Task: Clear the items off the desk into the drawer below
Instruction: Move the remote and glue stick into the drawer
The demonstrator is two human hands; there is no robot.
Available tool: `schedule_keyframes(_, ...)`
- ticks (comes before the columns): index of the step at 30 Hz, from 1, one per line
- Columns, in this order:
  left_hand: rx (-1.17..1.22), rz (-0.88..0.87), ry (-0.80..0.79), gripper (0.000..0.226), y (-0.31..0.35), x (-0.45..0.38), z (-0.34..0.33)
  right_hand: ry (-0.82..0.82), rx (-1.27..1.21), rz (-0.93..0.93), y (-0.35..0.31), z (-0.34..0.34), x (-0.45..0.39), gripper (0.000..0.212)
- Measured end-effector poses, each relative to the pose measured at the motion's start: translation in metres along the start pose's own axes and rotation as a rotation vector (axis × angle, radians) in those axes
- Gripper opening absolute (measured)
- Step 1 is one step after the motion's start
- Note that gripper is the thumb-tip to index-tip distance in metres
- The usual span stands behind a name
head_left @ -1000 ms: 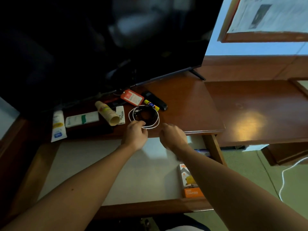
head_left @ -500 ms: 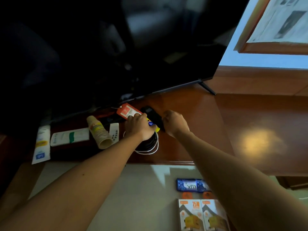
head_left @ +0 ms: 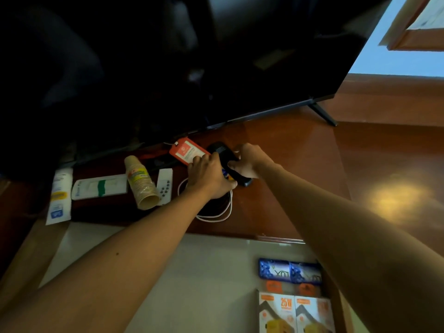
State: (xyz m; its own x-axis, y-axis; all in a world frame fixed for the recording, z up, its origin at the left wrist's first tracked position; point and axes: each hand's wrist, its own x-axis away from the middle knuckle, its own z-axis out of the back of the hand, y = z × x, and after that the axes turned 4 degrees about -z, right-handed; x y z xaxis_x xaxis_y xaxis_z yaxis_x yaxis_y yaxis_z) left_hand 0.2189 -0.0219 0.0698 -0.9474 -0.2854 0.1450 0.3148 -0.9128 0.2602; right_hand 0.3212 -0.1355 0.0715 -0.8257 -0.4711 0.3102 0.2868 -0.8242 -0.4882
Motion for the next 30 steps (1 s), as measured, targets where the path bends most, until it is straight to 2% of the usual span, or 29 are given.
schedule_keyframes(4, 0.131, 0.027, -0.009, 0.092, 0.002, 0.001, 0.002, -0.017, 0.021, 0.005, 0.002, 0.002, 0.0, 0.036)
schedule_keyframes(7, 0.236, 0.069, -0.011, 0.09, 0.002, 0.003, 0.004, -0.058, -0.023, -0.001, 0.004, 0.004, 0.001, 0.045)
schedule_keyframes(12, 0.313, 0.125, -0.025, 0.11, 0.002, 0.002, 0.001, -0.047, 0.011, -0.008, -0.001, 0.002, 0.006, 0.047)
schedule_keyframes(19, 0.248, -0.041, -0.097, 0.101, 0.014, -0.006, 0.001, 0.042, 0.048, -0.118, 0.009, 0.013, 0.019, 0.042)
schedule_keyframes(23, 0.261, -0.108, -0.139, 0.083, 0.023, -0.011, -0.005, 0.108, 0.072, -0.194, 0.026, 0.017, 0.025, 0.042)
schedule_keyframes(27, 0.228, -0.103, -0.05, 0.054, 0.03, -0.015, -0.013, 0.147, 0.112, -0.2, 0.029, 0.008, 0.029, 0.043)
schedule_keyframes(30, 0.223, -0.073, -0.014, 0.046, 0.037, -0.018, -0.012, 0.148, 0.042, -0.221, 0.031, 0.006, 0.032, 0.034)
